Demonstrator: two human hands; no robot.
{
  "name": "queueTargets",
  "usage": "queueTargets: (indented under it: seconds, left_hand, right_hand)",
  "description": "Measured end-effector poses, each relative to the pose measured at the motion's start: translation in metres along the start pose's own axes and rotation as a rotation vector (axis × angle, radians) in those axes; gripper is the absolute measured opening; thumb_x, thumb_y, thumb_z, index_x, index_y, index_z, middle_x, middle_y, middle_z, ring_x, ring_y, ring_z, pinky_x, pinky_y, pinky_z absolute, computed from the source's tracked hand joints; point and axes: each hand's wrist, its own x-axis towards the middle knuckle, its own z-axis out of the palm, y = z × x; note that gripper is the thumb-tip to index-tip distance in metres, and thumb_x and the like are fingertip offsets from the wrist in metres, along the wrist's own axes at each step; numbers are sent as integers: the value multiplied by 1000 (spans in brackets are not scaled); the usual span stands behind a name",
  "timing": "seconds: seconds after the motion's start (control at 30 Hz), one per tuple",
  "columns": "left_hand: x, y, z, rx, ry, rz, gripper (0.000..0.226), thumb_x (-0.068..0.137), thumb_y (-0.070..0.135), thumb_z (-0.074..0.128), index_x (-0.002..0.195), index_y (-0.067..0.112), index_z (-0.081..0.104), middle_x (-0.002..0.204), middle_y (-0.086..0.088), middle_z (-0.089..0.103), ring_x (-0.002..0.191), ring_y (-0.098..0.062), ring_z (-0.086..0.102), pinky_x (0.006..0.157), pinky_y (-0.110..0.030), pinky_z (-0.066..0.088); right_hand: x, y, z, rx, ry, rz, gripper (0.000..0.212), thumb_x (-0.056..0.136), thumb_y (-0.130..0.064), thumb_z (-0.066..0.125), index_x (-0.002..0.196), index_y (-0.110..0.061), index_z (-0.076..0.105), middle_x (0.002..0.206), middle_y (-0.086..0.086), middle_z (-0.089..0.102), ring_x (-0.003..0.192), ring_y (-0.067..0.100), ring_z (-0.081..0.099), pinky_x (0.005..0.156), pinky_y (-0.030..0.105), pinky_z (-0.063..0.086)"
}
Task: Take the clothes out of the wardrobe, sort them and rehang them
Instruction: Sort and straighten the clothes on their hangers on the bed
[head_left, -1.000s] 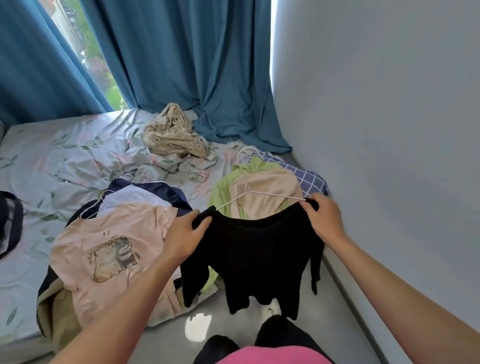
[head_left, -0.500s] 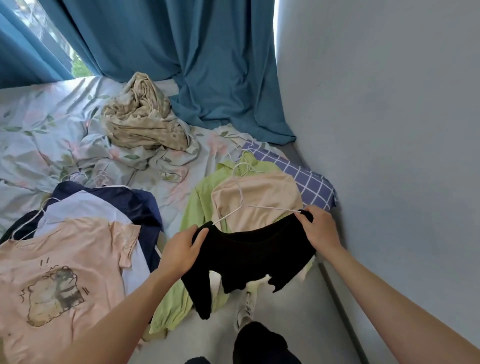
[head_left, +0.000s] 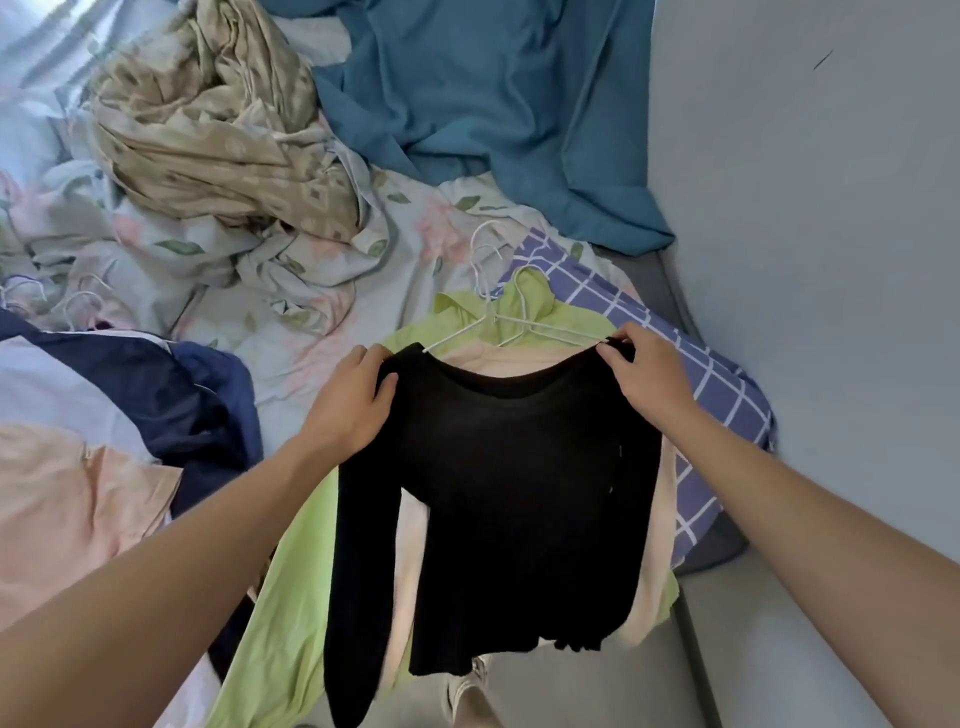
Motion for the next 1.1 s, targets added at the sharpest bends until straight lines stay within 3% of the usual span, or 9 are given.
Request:
queueTargets:
  seconds: [0.07, 0.17, 0.4, 0.53, 0.67, 0.77, 0.97, 1.1]
  left_hand:
    - [8, -11, 13, 62, -24, 18, 34, 102, 25, 57, 136, 19, 53, 116, -5, 51, 112, -28, 52, 93, -41, 46]
    - [5, -25, 27, 84, -27, 16, 41, 101, 25, 59, 141, 23, 51, 119, -3, 51, 117, -29, 51, 97, -44, 48]
    - [-34, -69, 22, 114, 34, -16, 44, 102, 32, 56, 144, 21, 51, 126, -6, 57, 120, -32, 55, 91, -50, 50]
    - [-67, -113, -4, 141, 92, -62, 47, 103, 38, 56, 146, 20, 51, 129, -6, 58, 118, -33, 55, 89, -48, 48]
    - [-108, -187, -38, 165, 132, -54, 50, 101, 42, 55, 146, 22, 50, 124, -2, 55, 116, -31, 53, 87, -47, 49]
    - [-147, -258, -72, 181, 183, -51, 50, 101, 42, 53, 147, 23, 49, 130, -2, 56, 123, -30, 52, 98, -51, 48]
    - [-232, -411, -161, 257, 232, -166, 56, 100, 42, 57, 152, 25, 45, 144, -1, 48, 128, -26, 47, 98, -49, 46]
    - [-260, -499, -215, 297, 265, -266, 58, 99, 47, 50, 153, 24, 44, 147, -5, 47, 135, -28, 45, 100, -52, 47]
  right_hand:
    - [10, 8, 16, -28, -5, 9, 26, 101, -38, 63, 121, -20, 62, 117, 0, 64, 114, 24, 59, 91, 41, 50]
    - [5, 10, 37, -104, -21, -40, 35, 101, -44, 59, 130, -24, 57, 126, -4, 58, 123, 20, 53, 101, 45, 49]
    - [-37, -40, 84, -142, -67, -169, 36, 100, -37, 63, 130, -18, 60, 126, 0, 59, 119, 23, 51, 102, 45, 48]
    - [-69, -95, 124, -125, -119, -243, 39, 101, -39, 63, 134, -19, 59, 133, -2, 58, 127, 22, 48, 105, 44, 47]
    - [-109, -170, 182, -88, -159, -306, 43, 102, -38, 61, 141, -21, 55, 137, -3, 56, 131, 18, 42, 108, 43, 44]
    - [-143, -232, 243, -63, -173, -349, 44, 102, -38, 63, 141, -19, 56, 136, -1, 56, 128, 21, 44, 105, 44, 45]
    - [-211, -365, 366, 39, -241, -453, 42, 98, -33, 68, 137, -20, 58, 129, -2, 59, 122, 21, 51, 97, 39, 47]
    - [-232, -439, 419, 40, -294, -506, 44, 99, -35, 65, 140, -24, 55, 135, -3, 57, 129, 21, 47, 96, 40, 47]
